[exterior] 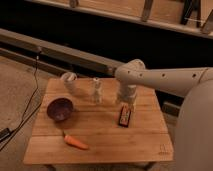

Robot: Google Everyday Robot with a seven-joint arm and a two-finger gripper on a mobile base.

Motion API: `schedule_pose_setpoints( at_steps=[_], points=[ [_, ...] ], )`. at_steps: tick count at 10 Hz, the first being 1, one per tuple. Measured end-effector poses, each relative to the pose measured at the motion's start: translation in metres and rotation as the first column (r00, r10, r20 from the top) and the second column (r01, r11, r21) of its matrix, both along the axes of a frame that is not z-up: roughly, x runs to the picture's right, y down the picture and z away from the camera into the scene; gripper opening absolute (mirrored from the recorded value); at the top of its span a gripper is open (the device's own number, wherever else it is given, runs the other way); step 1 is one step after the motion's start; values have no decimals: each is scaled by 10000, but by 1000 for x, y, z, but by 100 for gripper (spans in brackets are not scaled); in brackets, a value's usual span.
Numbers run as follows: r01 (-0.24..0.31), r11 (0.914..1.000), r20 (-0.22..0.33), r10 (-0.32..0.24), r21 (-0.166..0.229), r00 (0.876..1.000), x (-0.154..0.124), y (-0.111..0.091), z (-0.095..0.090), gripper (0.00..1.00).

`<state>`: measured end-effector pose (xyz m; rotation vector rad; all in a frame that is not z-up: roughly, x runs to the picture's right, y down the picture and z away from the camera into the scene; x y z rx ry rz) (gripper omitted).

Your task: Push the eraser across the table

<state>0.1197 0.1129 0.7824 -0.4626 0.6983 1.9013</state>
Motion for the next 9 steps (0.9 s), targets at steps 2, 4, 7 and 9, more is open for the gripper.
schedule_pose_setpoints(
  at_steps=[2,4,7,9],
  points=[
    [-329,9994,-138,330,81,9994,17,7,12,65],
    [-428,9988,-81,430,224,9990,30,12,29,65],
    [-510,9981,-39,511,356,9987,49,14,57,65],
    [-573,9978,-156,579,335,9982,63,15,71,65]
  ],
)
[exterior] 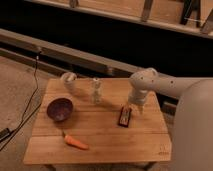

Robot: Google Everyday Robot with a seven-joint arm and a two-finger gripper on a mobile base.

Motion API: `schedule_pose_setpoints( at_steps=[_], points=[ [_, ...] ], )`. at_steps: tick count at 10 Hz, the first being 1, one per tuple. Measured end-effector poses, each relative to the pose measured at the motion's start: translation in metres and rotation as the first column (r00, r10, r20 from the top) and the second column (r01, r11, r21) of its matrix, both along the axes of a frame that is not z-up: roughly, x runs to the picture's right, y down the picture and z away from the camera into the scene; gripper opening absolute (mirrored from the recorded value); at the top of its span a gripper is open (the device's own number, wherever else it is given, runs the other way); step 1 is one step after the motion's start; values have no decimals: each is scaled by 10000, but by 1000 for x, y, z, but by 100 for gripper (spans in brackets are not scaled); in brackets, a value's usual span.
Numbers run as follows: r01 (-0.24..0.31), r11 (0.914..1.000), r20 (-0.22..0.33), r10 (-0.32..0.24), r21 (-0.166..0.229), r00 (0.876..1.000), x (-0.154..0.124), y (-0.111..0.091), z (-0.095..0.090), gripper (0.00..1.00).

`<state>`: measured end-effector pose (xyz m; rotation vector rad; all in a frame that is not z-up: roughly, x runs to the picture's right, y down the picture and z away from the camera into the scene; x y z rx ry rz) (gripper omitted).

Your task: Push the eraser across the table

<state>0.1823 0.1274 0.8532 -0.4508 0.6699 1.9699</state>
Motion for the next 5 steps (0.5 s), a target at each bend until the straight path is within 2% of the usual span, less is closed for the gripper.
schedule_pose_setpoints(
  at_steps=[5],
  points=[
    [-317,9989,-477,300,-346,9984,28,7,13,65]
  ],
)
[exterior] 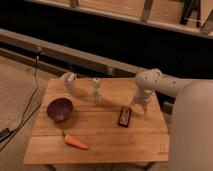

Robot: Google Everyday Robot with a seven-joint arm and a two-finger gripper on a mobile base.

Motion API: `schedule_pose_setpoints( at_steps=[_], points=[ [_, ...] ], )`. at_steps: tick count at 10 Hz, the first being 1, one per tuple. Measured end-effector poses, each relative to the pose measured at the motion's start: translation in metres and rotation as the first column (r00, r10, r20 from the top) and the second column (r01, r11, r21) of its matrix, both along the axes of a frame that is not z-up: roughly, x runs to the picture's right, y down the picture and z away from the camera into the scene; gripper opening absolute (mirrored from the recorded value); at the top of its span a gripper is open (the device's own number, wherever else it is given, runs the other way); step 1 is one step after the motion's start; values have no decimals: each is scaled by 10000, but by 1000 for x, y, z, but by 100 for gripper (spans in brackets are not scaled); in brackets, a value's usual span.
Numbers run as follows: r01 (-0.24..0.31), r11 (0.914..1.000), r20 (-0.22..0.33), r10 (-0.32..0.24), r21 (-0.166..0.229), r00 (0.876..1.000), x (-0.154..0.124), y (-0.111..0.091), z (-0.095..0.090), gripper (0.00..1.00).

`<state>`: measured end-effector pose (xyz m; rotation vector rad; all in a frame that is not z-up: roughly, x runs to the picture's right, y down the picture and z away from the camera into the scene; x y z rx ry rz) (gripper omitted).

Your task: Push the eraser across the table

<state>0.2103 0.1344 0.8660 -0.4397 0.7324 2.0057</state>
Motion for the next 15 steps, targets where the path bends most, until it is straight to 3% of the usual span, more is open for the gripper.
schedule_pose_setpoints(
  at_steps=[9,12,15],
  points=[
    [-275,9989,18,276,-383,9996,3,40,15,65],
    [-118,9993,404,132,-358,9991,-13,46,17,65],
    [319,9994,1057,-303,-141,9939,-44,35,20,65]
  ],
)
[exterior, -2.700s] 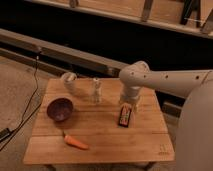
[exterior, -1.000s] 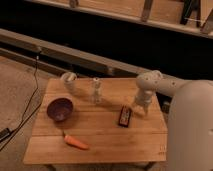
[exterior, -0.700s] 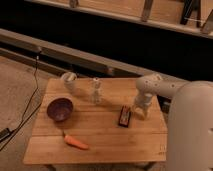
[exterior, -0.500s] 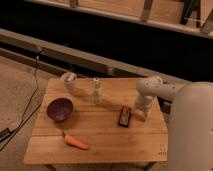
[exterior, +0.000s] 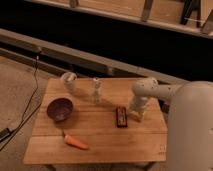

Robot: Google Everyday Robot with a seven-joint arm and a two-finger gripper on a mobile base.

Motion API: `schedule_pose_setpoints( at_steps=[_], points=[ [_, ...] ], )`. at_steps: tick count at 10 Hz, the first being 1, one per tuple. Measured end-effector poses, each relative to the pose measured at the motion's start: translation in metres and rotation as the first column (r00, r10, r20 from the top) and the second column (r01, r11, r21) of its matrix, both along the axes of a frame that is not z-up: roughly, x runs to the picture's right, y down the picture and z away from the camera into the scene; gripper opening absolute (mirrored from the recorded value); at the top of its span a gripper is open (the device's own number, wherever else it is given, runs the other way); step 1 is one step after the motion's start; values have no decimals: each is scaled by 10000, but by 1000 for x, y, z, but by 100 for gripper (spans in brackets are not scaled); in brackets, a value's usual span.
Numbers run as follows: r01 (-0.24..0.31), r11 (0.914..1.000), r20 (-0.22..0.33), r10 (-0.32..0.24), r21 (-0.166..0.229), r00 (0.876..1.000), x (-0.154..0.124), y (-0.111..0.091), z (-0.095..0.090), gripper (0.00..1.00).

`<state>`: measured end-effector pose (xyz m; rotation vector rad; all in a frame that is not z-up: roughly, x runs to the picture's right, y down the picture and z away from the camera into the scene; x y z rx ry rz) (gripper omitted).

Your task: Push the eraser across the table

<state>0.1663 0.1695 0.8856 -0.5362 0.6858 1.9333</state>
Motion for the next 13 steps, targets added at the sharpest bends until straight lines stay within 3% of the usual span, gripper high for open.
schedule_pose_setpoints(
  at_steps=[4,10,13],
  points=[
    [417,9991,525,-419,52,9977,-23,-7,1,65],
    [739,9972,1003,-722,-124,9923,-40,-1,2,65],
    [1121,9936,1370,-1092,-140,9845,-57,-3,-2,65]
  ],
)
